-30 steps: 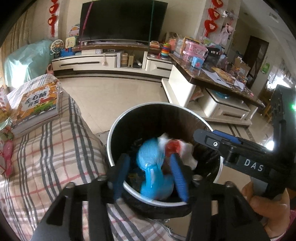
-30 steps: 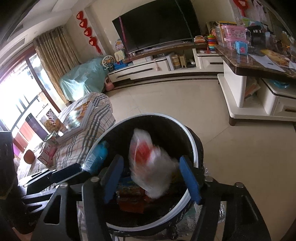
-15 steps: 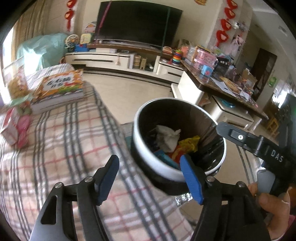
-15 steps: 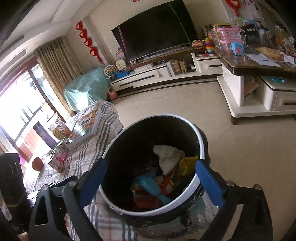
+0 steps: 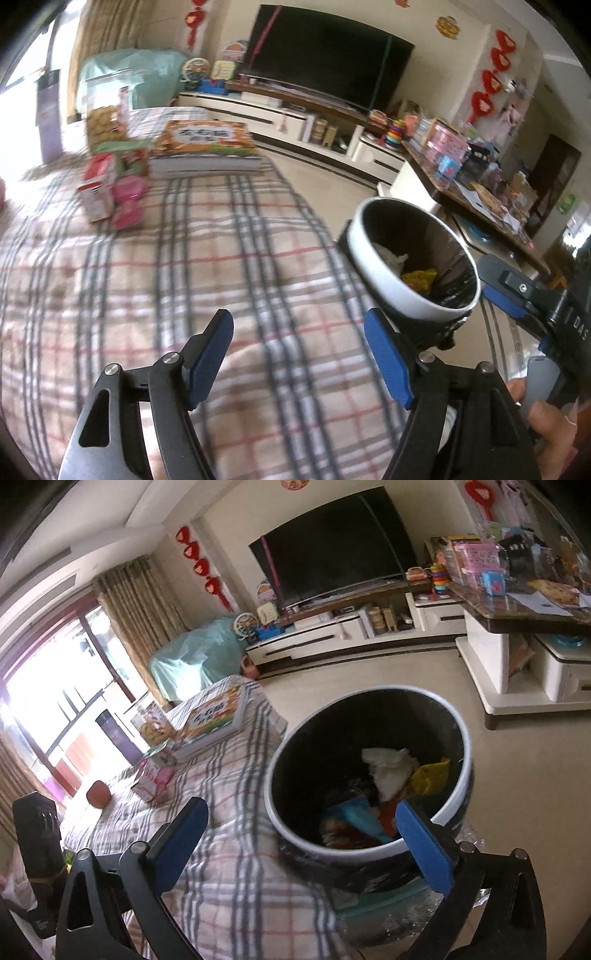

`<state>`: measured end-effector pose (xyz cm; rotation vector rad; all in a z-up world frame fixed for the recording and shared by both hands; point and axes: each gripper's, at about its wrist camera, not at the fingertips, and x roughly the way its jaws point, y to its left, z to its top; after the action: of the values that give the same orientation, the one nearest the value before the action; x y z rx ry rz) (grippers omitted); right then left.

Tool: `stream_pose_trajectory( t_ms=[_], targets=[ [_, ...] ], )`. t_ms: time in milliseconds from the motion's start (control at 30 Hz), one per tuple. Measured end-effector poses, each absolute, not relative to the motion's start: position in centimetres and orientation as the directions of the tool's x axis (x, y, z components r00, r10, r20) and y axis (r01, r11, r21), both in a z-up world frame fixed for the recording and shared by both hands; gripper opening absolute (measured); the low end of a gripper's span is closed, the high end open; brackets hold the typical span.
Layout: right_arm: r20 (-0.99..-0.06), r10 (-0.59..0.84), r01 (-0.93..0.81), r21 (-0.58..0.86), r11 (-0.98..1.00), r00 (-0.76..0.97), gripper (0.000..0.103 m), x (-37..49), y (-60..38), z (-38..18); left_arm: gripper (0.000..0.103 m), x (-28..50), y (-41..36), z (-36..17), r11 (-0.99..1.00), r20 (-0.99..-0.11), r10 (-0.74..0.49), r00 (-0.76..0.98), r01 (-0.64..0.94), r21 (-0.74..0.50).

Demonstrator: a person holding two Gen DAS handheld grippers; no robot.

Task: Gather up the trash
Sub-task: 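Move both open tools back toward the red carton and pink toy on the bed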

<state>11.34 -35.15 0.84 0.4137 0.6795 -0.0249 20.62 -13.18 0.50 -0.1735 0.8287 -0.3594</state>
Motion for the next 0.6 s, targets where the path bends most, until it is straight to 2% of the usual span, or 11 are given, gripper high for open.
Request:
stream_pose_trajectory(
  t_ms=[600],
  targets=[
    [-0.642, 0.246, 0.015, 0.373, 0.928, 0.726, 0.102, 13.0, -26.7, -0.8, 0.074, 16.5, -5.3, 0.6, 0.96, -0.699, -0.247, 0.671, 0.069, -0.272]
  ],
)
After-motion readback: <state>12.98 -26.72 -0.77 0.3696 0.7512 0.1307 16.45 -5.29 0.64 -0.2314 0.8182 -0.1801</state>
